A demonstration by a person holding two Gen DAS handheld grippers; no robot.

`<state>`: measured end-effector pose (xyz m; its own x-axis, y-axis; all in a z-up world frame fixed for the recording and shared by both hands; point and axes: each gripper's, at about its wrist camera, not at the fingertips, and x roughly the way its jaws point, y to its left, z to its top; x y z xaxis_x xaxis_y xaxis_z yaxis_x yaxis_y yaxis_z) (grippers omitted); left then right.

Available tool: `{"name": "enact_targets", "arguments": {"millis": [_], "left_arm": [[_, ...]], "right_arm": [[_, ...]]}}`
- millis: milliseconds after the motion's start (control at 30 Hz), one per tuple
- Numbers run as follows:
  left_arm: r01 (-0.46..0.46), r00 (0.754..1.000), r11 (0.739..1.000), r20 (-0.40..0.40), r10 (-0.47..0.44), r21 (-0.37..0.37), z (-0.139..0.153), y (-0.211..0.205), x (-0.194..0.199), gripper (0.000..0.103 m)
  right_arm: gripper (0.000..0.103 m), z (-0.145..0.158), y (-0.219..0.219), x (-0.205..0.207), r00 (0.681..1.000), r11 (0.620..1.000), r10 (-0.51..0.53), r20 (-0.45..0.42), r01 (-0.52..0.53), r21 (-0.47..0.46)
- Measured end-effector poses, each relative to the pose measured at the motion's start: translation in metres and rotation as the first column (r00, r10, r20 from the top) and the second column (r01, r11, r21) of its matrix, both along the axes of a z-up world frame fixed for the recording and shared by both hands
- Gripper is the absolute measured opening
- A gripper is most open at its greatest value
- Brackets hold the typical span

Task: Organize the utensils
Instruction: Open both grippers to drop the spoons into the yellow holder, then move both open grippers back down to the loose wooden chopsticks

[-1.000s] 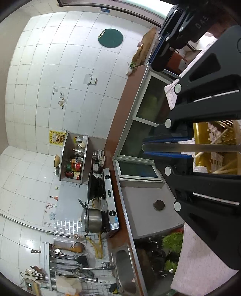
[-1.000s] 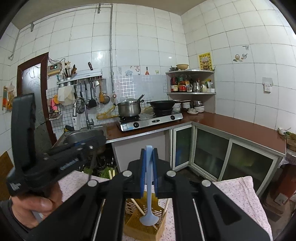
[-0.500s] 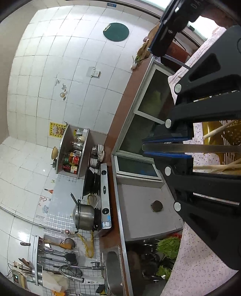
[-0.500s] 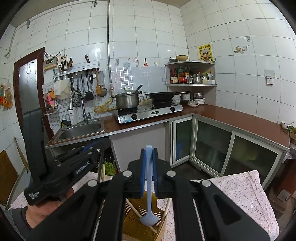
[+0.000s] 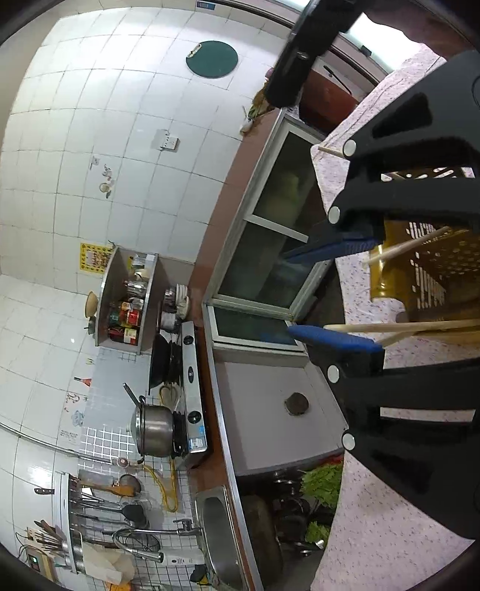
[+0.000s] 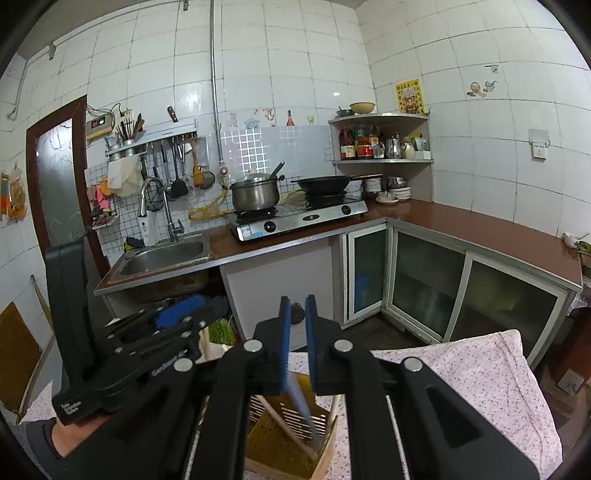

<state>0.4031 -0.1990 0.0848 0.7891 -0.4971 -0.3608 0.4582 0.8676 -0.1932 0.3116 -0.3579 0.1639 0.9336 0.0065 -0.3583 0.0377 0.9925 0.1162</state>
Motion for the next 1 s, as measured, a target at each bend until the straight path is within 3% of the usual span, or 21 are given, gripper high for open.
{"name": "enact_targets", "arguments": {"millis": [333,467,533,600,700,833,1000], "left_arm": [[-0.089,0.995,0.991,-0.043,0.094,0.096,0.008,0.054,-0.051,0.038],[-0.189,0.966,0.959,-0.135,0.220,0.209,-0.020,0.094,-0.081,0.038],[-0.208,0.948,0.956,-0.196,0.249,0.208,-0.036,0.114,-0.096,0.038],[-0.209,0.933,0.952,-0.245,0.262,0.224,-0.057,0.130,-0.116,0.038],[-0.191,0.922,0.947,-0.283,0.264,0.258,-0.083,0.141,-0.151,0.039],[-0.169,0.885,0.947,-0.382,0.268,0.272,-0.118,0.148,-0.188,0.040],[-0.157,0.858,0.956,-0.445,0.256,0.248,-0.147,0.152,-0.214,0.040]], "right_arm": [[0.009,0.000,-0.009,-0.043,0.999,0.999,-0.029,-0.025,0.028,-0.025],[0.009,-0.025,-0.014,-0.076,0.995,0.999,-0.035,-0.093,0.032,-0.038],[0.009,-0.040,-0.017,-0.092,0.991,0.999,-0.044,-0.127,0.041,-0.020],[0.011,-0.061,-0.017,-0.111,0.984,0.999,-0.039,-0.175,0.039,-0.003],[0.024,-0.089,-0.015,-0.142,0.974,0.998,-0.054,-0.221,0.059,0.017],[0.024,-0.119,-0.012,-0.175,0.958,0.993,-0.053,-0.281,0.080,0.084],[0.024,-0.147,0.014,-0.201,0.940,0.993,-0.018,-0.340,0.056,0.103]]}}
